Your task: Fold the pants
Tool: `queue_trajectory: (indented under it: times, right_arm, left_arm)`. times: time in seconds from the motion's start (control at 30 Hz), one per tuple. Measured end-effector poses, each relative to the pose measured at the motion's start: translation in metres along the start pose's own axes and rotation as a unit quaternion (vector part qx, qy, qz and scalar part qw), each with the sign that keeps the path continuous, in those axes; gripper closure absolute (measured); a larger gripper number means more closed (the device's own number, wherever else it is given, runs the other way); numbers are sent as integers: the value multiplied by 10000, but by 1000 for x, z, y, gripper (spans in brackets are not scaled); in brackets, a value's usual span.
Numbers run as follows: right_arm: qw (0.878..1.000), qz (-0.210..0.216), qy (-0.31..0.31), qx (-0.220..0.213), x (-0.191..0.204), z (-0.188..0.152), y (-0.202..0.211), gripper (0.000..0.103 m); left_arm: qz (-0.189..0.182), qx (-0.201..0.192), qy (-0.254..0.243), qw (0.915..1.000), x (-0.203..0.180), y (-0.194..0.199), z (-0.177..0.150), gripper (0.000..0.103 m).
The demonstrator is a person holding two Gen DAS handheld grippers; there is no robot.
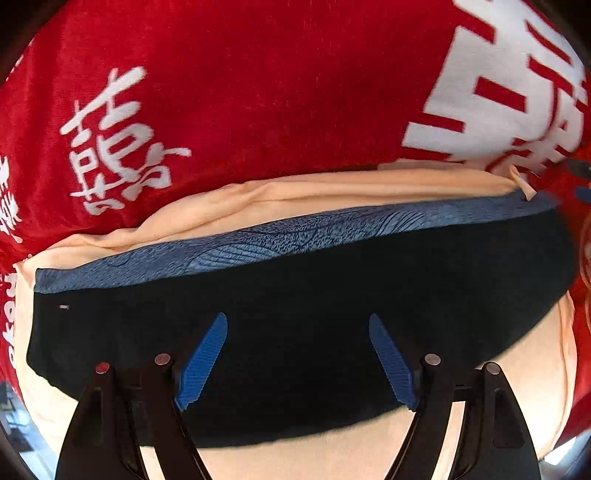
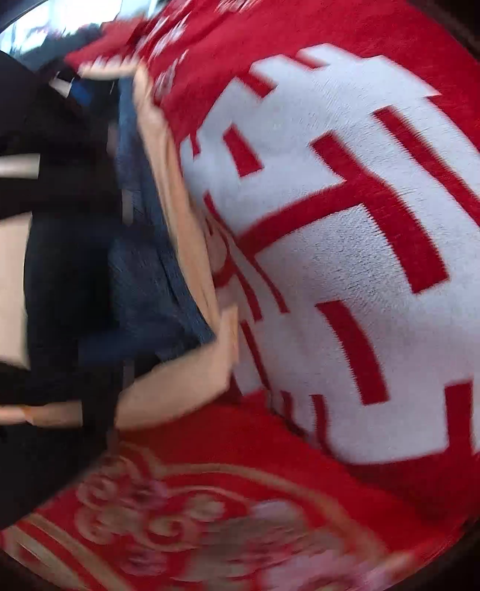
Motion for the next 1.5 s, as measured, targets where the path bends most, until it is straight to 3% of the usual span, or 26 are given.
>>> queue_trajectory:
  times: [0.13, 0.23, 0.33, 0.43, 0.5, 0.53, 0.57, 0.63, 0.7, 0.77, 0.8, 0.9, 0.97, 1.03, 1.13, 1.23, 1.3, 1.37, 1.47, 1.5]
  right_arm:
    - [9985, 41, 450, -312, 11, 7, 26, 25]
    - [9994, 272, 201, 21, 11, -21, 24, 25]
    - [9983, -218, 382, 384, 0, -46, 2, 40]
    - [9932, -742, 822, 363, -10, -33, -22, 40]
    - [9909, -1046, 655, 544, -32, -23, -43, 41]
    - [9911, -1050, 466, 677, -42, -24, -53, 51]
    - [9904, -1048, 301, 847, -51, -26, -63, 70]
    - [9928, -672, -15, 988, -55, -30, -77, 78]
    - [9951, -615, 261, 734, -48, -18, -69, 87]
    - [9961, -542, 578, 379, -39, -1, -57, 87]
    - [9960, -545, 580, 412, -40, 1, -58, 87]
    - [9928, -410, 133, 1113, -57, -17, -79, 79]
    - [9939, -472, 98, 988, -60, -18, -68, 61]
    - [9953, -590, 202, 740, -53, -22, -45, 61]
    - [9982, -208, 381, 418, -24, -36, -18, 61]
    - [9945, -297, 732, 688, -12, -57, -35, 61]
    - [9928, -377, 587, 978, -25, -77, -51, 67]
    - [9967, -232, 367, 687, -29, -84, -40, 68]
    - [9966, -188, 168, 778, -26, -104, -18, 64]
    - [9969, 83, 42, 783, -17, -112, -9, 64]
  left_arm:
    - [120, 3, -103, 9999, -13, -13, 6, 23]
    - [178, 65, -125, 9997, -19, -22, 5, 23]
    - [275, 112, -141, 9995, -21, -32, 2, 23]
    - [360, 151, -121, 9992, -18, -40, -4, 23]
    - [350, 166, -68, 9992, -16, -43, -5, 22]
    - [342, 168, -48, 9993, -15, -44, -6, 22]
    - [349, 180, -43, 9992, -14, -46, -7, 22]
    - [389, 188, -34, 9991, -14, -48, -7, 22]
    - [382, 111, 45, 9992, -14, -44, -4, 23]
    - [369, -16, 96, 9993, -16, -43, 4, 23]
    - [435, 40, 82, 9990, -16, -47, 5, 23]
    - [432, 186, 222, 9986, -13, -48, 6, 23]
    - [353, 9, 187, 9992, -13, -36, 12, 22]
    - [379, -130, 41, 9992, -11, -30, 19, 23]
    - [541, -65, -1, 9985, -8, -46, 22, 23]
    - [614, -36, -26, 9981, -10, -65, 18, 22]
    - [618, -29, -124, 9980, -13, -64, 15, 22]
    - [598, 57, -301, 9977, -7, -58, 0, 22]
    - [744, 186, -393, 9963, 22, -40, -23, 22]
    - [767, 182, -318, 9964, 34, -33, -27, 22]
Point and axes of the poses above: each gripper's, at about its wrist camera, not at the fingertips, and y roughly against the way its jaws point, x to its left, z to its top, the point moved 10 cm from there along -y, roughly the way its jaws point, and after that the axes turned 12 degrees about y, right-handed, at the moved point
